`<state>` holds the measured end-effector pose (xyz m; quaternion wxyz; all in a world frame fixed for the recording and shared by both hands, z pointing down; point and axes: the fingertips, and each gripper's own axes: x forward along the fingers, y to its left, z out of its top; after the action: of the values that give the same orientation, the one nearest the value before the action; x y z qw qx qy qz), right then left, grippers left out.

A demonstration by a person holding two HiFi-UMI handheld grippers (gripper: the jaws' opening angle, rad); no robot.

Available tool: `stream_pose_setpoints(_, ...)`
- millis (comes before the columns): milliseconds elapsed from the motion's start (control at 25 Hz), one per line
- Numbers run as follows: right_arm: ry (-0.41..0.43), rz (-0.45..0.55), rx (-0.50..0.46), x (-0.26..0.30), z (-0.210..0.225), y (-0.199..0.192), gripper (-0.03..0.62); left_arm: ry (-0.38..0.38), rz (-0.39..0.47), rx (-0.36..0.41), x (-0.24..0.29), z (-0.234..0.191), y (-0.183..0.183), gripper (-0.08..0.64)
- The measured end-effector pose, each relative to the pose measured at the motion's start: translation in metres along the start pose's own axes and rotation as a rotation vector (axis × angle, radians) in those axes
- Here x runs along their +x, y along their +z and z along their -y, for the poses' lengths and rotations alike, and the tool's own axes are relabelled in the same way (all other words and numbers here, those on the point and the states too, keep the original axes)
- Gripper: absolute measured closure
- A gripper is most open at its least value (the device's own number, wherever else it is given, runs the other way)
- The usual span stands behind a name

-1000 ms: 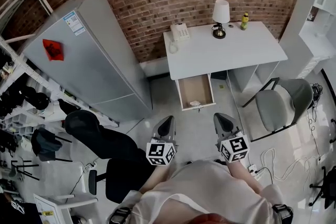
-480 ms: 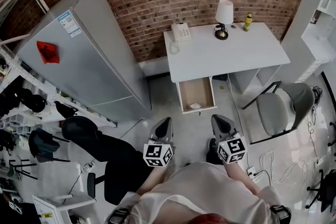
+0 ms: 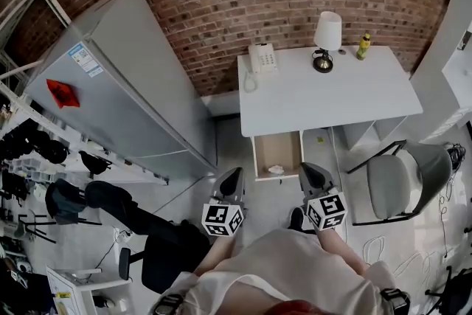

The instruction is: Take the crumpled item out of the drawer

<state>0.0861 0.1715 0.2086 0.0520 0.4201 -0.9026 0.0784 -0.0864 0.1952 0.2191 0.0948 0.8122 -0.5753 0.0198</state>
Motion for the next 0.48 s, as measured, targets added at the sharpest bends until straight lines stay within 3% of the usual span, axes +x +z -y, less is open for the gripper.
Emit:
stream_pose_setpoints(280,0.070,0.011,-0.025,0.037,0.074,0.025,0.584,0.077,0.048,-0.008,0.083,-0.001,0.029,0.551)
stream_pose_setpoints(480,0.061,0.024,-0.020,0.047,0.111,0.034,0.584,0.076,0.059,-0.010,0.118,0.008,0.037,0.552)
